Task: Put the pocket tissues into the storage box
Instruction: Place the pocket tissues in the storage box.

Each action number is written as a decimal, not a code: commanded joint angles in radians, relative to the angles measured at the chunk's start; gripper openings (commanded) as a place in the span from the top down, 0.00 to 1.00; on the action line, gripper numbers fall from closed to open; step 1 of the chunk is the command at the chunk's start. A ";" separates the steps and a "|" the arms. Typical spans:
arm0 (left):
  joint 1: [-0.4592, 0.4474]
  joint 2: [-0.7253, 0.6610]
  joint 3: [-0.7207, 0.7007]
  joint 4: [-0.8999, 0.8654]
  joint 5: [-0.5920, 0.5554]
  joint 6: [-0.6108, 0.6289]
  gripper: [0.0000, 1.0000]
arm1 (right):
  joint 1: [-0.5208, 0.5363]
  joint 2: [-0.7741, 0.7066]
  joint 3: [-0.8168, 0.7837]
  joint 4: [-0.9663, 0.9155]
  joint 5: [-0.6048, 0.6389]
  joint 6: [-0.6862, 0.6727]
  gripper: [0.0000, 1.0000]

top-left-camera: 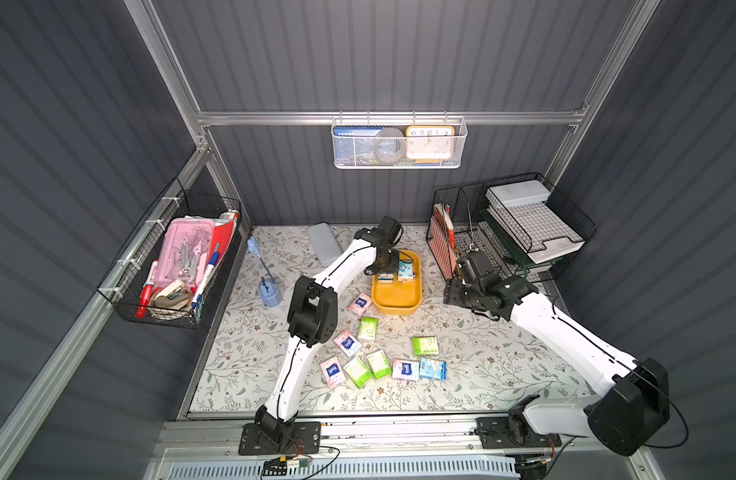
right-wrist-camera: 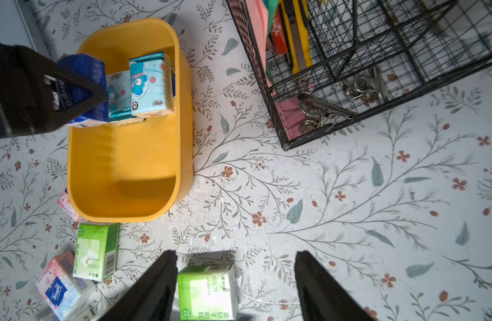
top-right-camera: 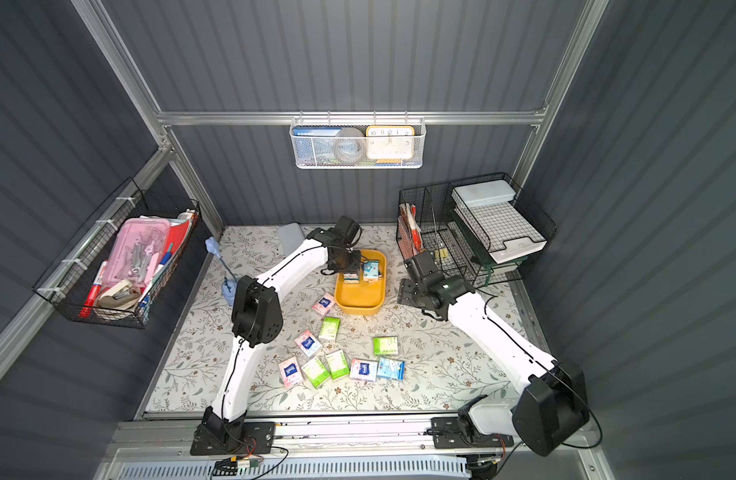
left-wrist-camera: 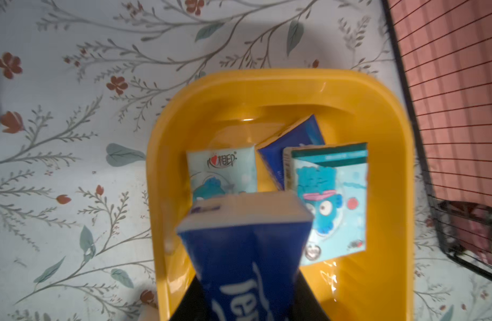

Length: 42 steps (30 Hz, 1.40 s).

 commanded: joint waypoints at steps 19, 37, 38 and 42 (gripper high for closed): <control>0.004 0.119 0.125 -0.009 -0.040 -0.022 0.51 | -0.008 0.007 -0.016 0.007 -0.068 0.012 0.29; 0.005 -0.195 -0.058 -0.011 -0.065 0.092 0.19 | -0.007 0.069 0.063 -0.011 -0.140 0.010 0.29; 0.006 -0.223 -0.092 -0.011 -0.065 0.101 0.19 | -0.007 0.072 0.066 -0.012 -0.142 0.010 0.29; 0.006 -0.338 -0.233 -0.010 -0.062 0.126 0.19 | -0.006 0.082 0.079 -0.012 -0.143 0.011 0.29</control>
